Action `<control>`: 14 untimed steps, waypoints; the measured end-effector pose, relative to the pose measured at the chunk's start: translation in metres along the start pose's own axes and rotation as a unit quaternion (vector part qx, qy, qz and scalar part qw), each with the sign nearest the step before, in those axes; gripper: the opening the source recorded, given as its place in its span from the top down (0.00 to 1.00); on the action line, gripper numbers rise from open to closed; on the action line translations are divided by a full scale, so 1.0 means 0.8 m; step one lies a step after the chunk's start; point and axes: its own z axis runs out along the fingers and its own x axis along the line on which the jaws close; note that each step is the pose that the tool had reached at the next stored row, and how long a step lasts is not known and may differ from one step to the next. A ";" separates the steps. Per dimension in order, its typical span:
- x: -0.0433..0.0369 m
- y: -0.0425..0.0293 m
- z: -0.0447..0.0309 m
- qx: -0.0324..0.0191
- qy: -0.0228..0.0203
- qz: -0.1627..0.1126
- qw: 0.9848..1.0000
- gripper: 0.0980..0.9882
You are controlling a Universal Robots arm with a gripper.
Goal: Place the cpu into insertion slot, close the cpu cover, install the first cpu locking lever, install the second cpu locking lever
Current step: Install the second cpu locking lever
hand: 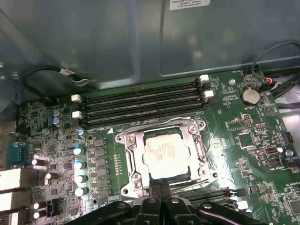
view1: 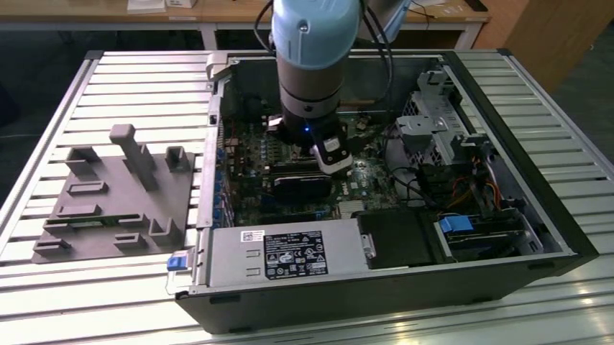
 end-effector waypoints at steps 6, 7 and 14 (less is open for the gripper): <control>-0.004 0.0069 0.0024 0.018 -0.003 0.000 1.000 0.99; -0.005 0.0079 0.0028 0.020 -0.004 0.000 1.000 0.99; -0.007 0.0180 0.0063 0.042 -0.008 -0.001 0.999 0.99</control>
